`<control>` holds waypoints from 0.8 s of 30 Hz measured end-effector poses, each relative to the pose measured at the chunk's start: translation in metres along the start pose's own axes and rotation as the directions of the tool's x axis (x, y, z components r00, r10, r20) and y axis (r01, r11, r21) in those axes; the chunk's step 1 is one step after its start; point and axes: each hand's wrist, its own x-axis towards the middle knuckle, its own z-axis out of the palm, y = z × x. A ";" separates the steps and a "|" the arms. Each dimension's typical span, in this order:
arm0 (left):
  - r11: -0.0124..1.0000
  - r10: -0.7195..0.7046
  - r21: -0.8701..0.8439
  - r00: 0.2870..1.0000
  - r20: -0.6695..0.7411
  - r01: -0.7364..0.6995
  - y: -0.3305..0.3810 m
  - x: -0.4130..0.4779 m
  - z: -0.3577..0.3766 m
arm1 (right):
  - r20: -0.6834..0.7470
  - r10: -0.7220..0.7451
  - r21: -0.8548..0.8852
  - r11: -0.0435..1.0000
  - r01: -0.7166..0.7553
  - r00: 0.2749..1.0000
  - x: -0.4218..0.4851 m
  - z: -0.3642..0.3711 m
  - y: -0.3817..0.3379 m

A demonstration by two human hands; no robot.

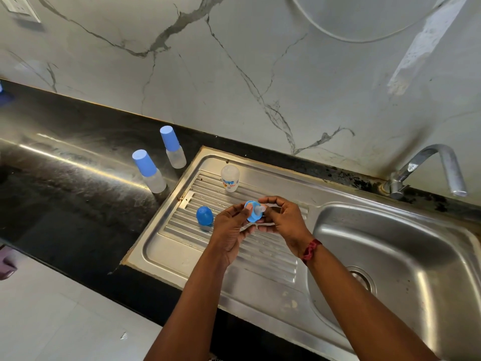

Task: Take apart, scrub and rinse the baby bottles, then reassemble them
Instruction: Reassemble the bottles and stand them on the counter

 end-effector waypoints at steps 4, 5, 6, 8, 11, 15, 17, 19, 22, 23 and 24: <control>0.996 0.079 0.043 0.990 -0.116 -0.075 0.000 0.005 0.004 | -0.015 -0.148 -0.150 0.978 0.144 0.989 -0.006 0.004 0.010; 0.995 0.095 0.051 0.987 -0.128 -0.089 0.000 0.006 0.004 | -0.029 -0.215 -0.210 0.956 0.204 0.976 -0.007 0.004 0.012; 0.994 0.104 0.053 0.986 -0.127 -0.098 -0.001 0.006 0.005 | -0.037 -0.284 -0.273 0.925 0.264 0.958 -0.008 0.005 0.012; 0.992 0.117 0.052 0.987 -0.114 -0.111 -0.002 0.005 0.006 | -0.056 -0.376 -0.337 0.879 0.337 0.925 -0.009 0.009 0.012; 0.988 0.146 0.072 0.983 -0.110 -0.138 -0.004 0.006 0.006 | -0.098 -0.415 -0.367 0.860 0.354 0.905 -0.006 0.010 0.011; 0.968 0.207 0.165 0.973 -0.103 -0.189 -0.005 0.009 0.005 | -0.091 -0.428 -0.413 0.838 0.358 0.899 -0.001 0.007 0.011; 0.949 0.251 0.227 0.961 -0.116 -0.221 -0.006 0.011 0.005 | -0.116 -0.438 -0.432 0.830 0.352 0.891 0.002 0.007 0.013; 0.918 0.300 0.307 0.947 -0.120 -0.252 -0.008 0.013 0.006 | -0.167 -0.448 -0.421 0.838 0.348 0.878 0.002 0.010 0.015; 0.872 0.350 0.402 0.930 -0.113 -0.279 -0.010 0.014 0.007 | -0.217 -0.472 -0.427 0.833 0.351 0.855 0.001 0.014 0.019; 0.863 0.359 0.417 0.927 -0.112 -0.284 -0.011 0.014 0.006 | -0.231 -0.473 -0.424 0.835 0.350 0.850 0.000 0.016 0.021; 0.856 0.366 0.430 0.924 -0.109 -0.288 -0.012 0.013 0.006 | -0.244 -0.471 -0.419 0.839 0.346 0.847 -0.001 0.017 0.022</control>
